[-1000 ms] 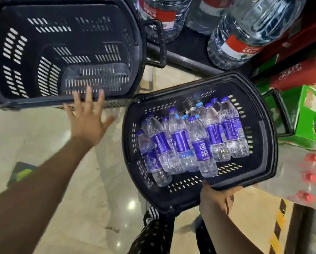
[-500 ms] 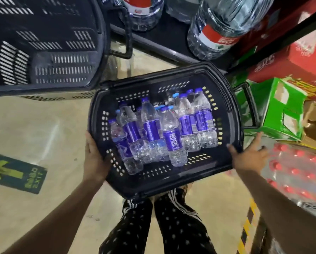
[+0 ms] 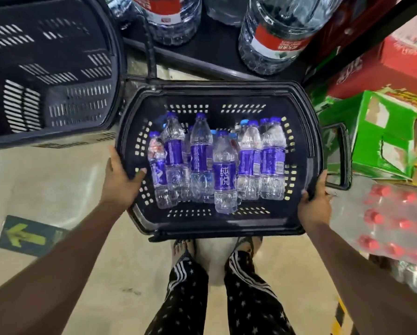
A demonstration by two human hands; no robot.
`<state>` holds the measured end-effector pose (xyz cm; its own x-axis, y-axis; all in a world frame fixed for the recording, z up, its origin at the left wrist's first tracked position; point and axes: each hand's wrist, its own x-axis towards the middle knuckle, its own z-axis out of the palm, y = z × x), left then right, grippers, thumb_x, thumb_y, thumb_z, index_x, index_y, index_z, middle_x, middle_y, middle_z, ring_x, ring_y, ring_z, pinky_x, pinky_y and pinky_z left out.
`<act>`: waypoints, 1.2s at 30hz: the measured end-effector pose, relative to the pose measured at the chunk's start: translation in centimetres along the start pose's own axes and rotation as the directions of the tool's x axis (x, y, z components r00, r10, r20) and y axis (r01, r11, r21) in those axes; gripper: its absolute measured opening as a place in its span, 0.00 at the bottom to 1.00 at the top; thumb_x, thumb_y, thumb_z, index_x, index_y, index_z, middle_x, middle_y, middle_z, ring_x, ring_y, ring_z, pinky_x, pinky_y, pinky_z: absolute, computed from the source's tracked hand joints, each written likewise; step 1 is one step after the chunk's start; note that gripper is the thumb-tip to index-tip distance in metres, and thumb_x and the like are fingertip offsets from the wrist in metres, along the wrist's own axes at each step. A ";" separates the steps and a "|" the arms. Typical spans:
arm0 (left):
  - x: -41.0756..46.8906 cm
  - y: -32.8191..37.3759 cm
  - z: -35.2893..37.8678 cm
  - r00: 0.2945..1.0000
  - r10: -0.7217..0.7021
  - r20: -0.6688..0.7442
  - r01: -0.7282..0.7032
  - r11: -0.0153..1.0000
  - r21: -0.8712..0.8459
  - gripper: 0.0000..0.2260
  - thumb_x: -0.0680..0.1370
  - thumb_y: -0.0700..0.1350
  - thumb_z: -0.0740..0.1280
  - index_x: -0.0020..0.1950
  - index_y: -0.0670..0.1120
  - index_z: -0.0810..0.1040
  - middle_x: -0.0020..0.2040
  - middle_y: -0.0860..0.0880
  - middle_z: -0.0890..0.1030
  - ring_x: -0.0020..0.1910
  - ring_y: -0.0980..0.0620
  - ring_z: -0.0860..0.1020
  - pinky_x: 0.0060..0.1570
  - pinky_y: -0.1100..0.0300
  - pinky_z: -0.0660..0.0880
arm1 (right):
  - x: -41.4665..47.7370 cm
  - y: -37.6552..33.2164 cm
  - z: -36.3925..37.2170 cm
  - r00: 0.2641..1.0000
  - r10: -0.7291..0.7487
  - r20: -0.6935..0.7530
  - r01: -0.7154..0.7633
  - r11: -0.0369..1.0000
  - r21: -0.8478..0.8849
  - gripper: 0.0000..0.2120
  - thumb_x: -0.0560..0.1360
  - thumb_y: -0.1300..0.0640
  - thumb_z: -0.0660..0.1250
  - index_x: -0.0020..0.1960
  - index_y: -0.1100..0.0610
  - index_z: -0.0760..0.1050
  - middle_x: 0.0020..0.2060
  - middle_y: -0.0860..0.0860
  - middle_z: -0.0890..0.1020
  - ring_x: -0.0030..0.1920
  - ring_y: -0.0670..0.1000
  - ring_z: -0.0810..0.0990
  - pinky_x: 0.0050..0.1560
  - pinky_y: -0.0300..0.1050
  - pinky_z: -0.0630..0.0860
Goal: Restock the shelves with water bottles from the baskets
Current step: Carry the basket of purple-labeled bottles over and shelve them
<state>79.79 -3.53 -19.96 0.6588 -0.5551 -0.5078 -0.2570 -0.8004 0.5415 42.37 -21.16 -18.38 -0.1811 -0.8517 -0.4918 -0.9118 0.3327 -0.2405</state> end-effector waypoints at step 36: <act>2.7 4.2 2.6 0.988 0.130 0.078 -0.138 0.984 0.109 0.48 0.75 0.34 0.68 0.78 0.51 0.34 0.67 0.33 0.64 0.65 0.33 0.68 0.66 0.44 0.65 | -0.7 1.0 1.6 0.972 0.226 -0.065 -0.208 0.955 0.213 0.41 0.78 0.62 0.63 0.78 0.48 0.37 0.59 0.67 0.77 0.55 0.69 0.76 0.52 0.55 0.72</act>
<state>78.64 -8.99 -20.77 0.5625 -0.6706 -0.4837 -0.4213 -0.7358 0.5301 42.18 -19.65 -19.59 -0.4061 -0.7790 -0.4778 -0.7546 0.5808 -0.3056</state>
